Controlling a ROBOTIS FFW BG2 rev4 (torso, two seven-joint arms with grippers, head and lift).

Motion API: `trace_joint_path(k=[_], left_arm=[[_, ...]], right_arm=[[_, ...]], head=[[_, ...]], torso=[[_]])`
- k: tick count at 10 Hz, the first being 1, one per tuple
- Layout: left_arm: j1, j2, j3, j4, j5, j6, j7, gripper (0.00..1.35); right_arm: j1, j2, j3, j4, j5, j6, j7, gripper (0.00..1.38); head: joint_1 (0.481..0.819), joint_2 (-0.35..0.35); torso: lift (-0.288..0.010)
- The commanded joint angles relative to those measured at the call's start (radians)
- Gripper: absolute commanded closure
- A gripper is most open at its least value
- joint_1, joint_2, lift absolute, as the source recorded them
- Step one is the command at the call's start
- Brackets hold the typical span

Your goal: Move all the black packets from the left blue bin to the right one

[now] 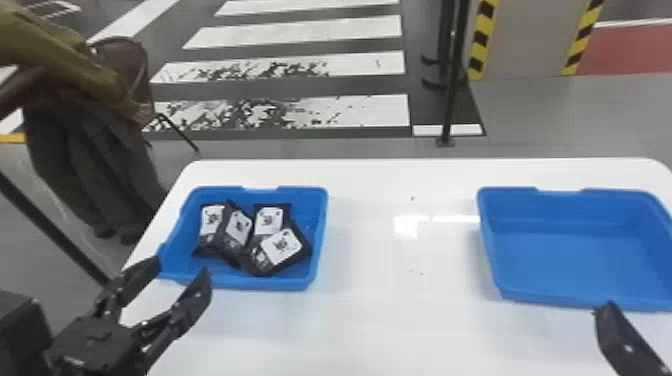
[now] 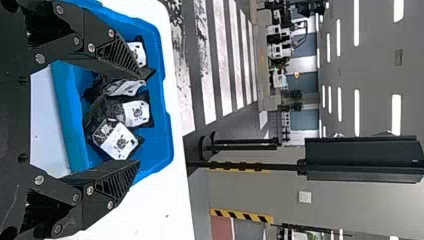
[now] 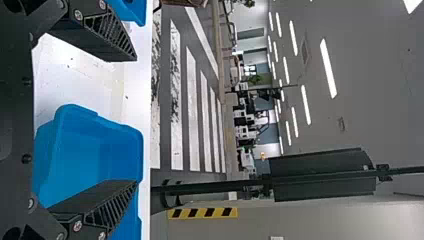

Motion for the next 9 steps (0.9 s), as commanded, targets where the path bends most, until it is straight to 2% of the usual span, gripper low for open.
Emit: trace_joint_path(k=[1, 4, 6, 9], left_arm=[[-0.026, -0.004, -0.002, -0.001, -0.021, 0.060, -0.002, 0.47], [-0.100, -0.004, -0.026, 0.008, -0.055, 0.197, -0.003, 0.47], [-0.200, -0.002, -0.030, 0.082, -0.091, 0.246, -0.005, 0.47], [-0.382, 0.064, -0.096, 0.244, -0.117, 0.313, -0.005, 0.49]], right_arm=[[0.000, 0.000, 0.000, 0.002, -0.003, 0.000, 0.000, 0.15], [0.000, -0.003, 0.008, 0.007, -0.013, 0.003, 0.000, 0.15], [0.000, -0.003, 0.008, 0.010, -0.015, 0.005, 0.000, 0.15], [-0.002, -0.003, 0.010, 0.012, -0.015, 0.008, 0.000, 0.15]], head=[[0.695, 0.154], [0.695, 0.153], [0.695, 0.160], [0.695, 0.168]], torso=[[-0.140], [-0.140], [-0.140], [-0.140]])
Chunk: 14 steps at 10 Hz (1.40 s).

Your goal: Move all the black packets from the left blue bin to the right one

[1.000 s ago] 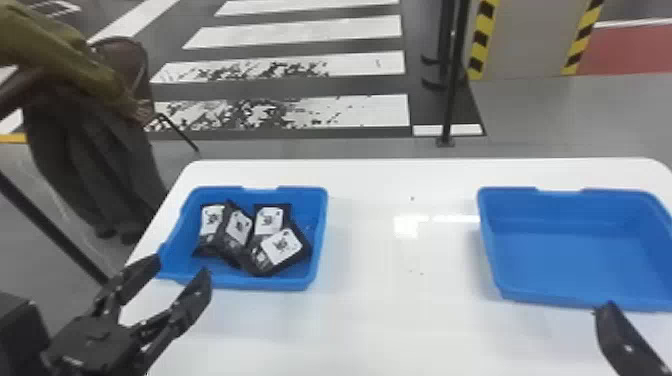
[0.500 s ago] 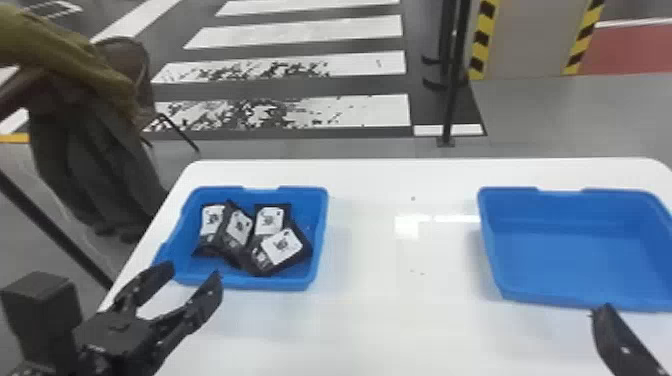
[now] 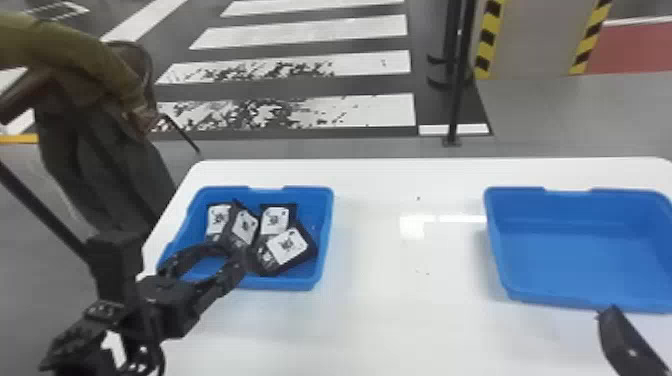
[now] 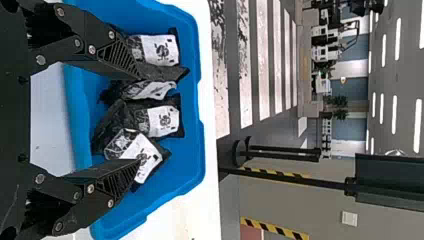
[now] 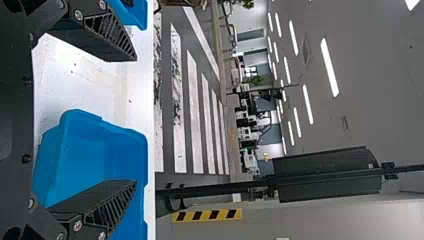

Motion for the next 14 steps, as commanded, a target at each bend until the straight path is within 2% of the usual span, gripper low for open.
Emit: trace_joint_path(k=[1, 4, 6, 7, 8, 11, 12, 13, 14], left_arm=[[-0.094, 0.032, -0.040, 0.086, -0.017, 0.055, 0.000, 0.49], [-0.283, 0.075, -0.106, 0.248, -0.069, 0.198, -0.002, 0.48], [-0.377, 0.099, -0.152, 0.339, -0.083, 0.225, -0.015, 0.49], [-0.409, 0.108, -0.172, 0.376, -0.089, 0.227, -0.029, 0.49], [-0.423, 0.114, -0.188, 0.383, -0.087, 0.279, -0.035, 0.49], [-0.507, 0.136, -0.244, 0.518, -0.067, 0.308, -0.072, 0.50], [-0.519, 0.139, -0.250, 0.540, -0.067, 0.318, -0.077, 0.65], [-0.507, 0.139, -0.242, 0.543, -0.061, 0.284, -0.084, 1.05], [-0.487, 0.134, -0.222, 0.543, -0.023, 0.276, -0.091, 1.16]], right_arm=[[-0.003, 0.000, 0.000, 0.002, 0.000, 0.002, 0.000, 0.15], [-0.008, 0.000, 0.004, 0.009, -0.002, 0.005, 0.000, 0.15], [-0.015, 0.000, 0.010, 0.014, -0.004, 0.005, 0.000, 0.15], [-0.015, 0.000, 0.010, 0.016, -0.006, 0.005, 0.000, 0.15], [-0.018, 0.000, 0.010, 0.016, -0.008, 0.005, 0.002, 0.15], [-0.023, 0.000, 0.014, 0.024, -0.012, 0.005, 0.003, 0.15], [-0.023, 0.000, 0.016, 0.024, -0.014, 0.005, 0.005, 0.15], [-0.023, 0.000, 0.014, 0.024, -0.016, 0.005, 0.005, 0.15], [-0.023, -0.002, 0.016, 0.026, -0.020, 0.005, 0.006, 0.15]], head=[[0.695, 0.157], [0.695, 0.139], [0.695, 0.125], [0.695, 0.121], [0.695, 0.115], [0.695, 0.088], [0.695, 0.082], [0.695, 0.073], [0.695, 0.071]], torso=[[-0.140], [-0.140], [-0.140], [-0.140], [-0.140], [-0.140], [-0.140], [-0.140], [-0.140]])
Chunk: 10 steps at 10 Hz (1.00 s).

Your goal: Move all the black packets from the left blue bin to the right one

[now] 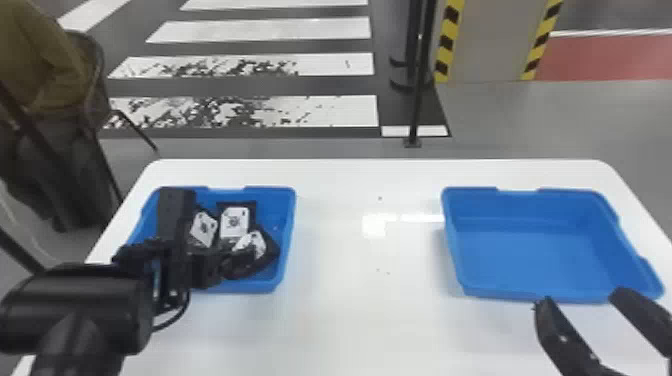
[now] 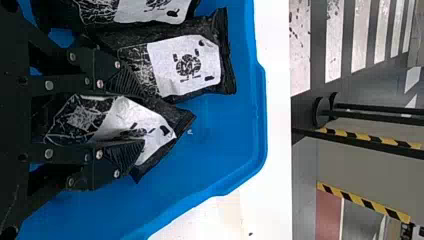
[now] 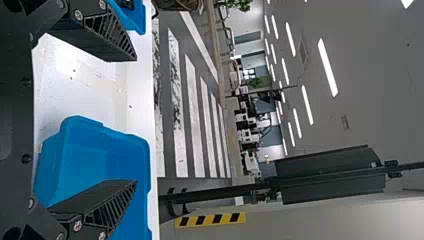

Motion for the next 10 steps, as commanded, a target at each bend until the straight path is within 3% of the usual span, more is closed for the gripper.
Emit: trace_joint_path(k=[1, 4, 6, 8, 10], left_arm=[[0.026, -0.006, 0.027, -0.019, 0.034, -0.019, -0.014, 1.16], [0.168, -0.024, 0.115, -0.323, 0.060, 0.023, -0.019, 1.16], [0.237, -0.026, 0.141, -0.468, 0.122, 0.030, -0.034, 1.16], [0.311, -0.029, 0.127, -0.561, 0.222, 0.013, -0.052, 1.16], [0.380, -0.029, 0.071, -0.627, 0.304, -0.011, -0.063, 1.16]], right_arm=[[0.002, -0.001, 0.000, 0.001, -0.003, 0.000, 0.001, 0.15], [-0.005, -0.003, 0.000, -0.002, -0.005, 0.000, 0.002, 0.15], [-0.071, -0.015, 0.026, 0.035, -0.071, 0.022, 0.036, 0.15], [-0.179, -0.046, 0.068, 0.050, -0.124, 0.152, 0.090, 0.15], [-0.300, -0.061, 0.082, 0.050, -0.166, 0.361, 0.163, 0.15]], head=[[0.695, 0.070], [0.695, 0.075], [0.695, 0.087], [0.695, 0.090], [0.695, 0.081]], torso=[[-0.140], [-0.140], [-0.140], [-0.140], [-0.140]])
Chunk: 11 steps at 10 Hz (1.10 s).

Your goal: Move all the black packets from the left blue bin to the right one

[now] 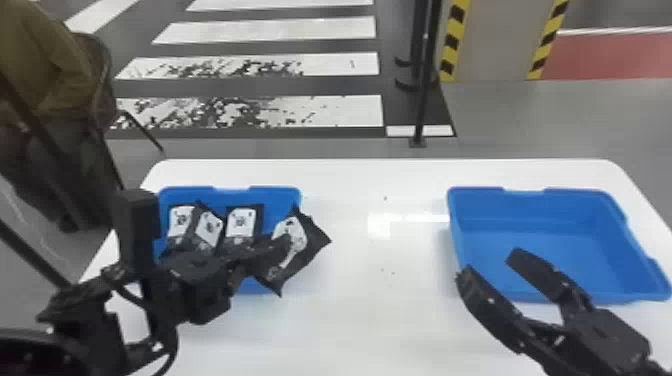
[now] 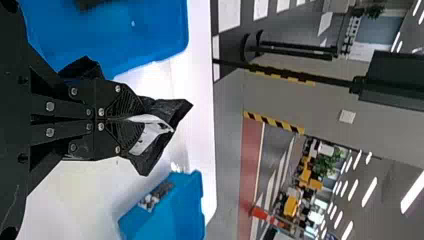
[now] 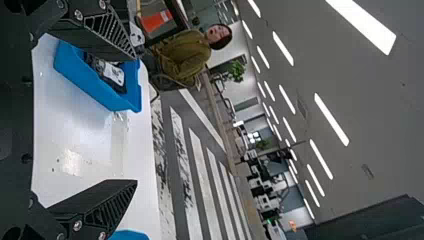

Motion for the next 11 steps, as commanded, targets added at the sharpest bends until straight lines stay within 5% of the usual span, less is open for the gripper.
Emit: trace_joint_path(k=[1, 6, 10, 11], left_arm=[[0.042, 0.002, -0.053, -0.030, 0.061, -0.009, -0.003, 1.16], [0.037, 0.012, -0.163, -0.030, 0.133, -0.014, -0.004, 1.16], [0.024, 0.017, -0.203, -0.030, 0.175, -0.019, -0.003, 1.16], [0.024, 0.017, -0.203, -0.030, 0.175, -0.019, -0.003, 1.16]], right_arm=[[-0.078, -0.004, 0.015, 0.007, -0.031, 0.111, 0.024, 0.15], [-0.238, -0.025, 0.102, 0.115, -0.168, 0.258, 0.056, 0.15], [-0.289, -0.028, 0.126, 0.166, -0.178, 0.281, 0.070, 0.15], [-0.299, -0.028, 0.130, 0.181, -0.176, 0.281, 0.075, 0.24]], head=[[0.695, 0.069], [0.695, 0.031], [0.695, 0.029], [0.695, 0.021]], torso=[[-0.140], [-0.140], [-0.140], [-0.140]])
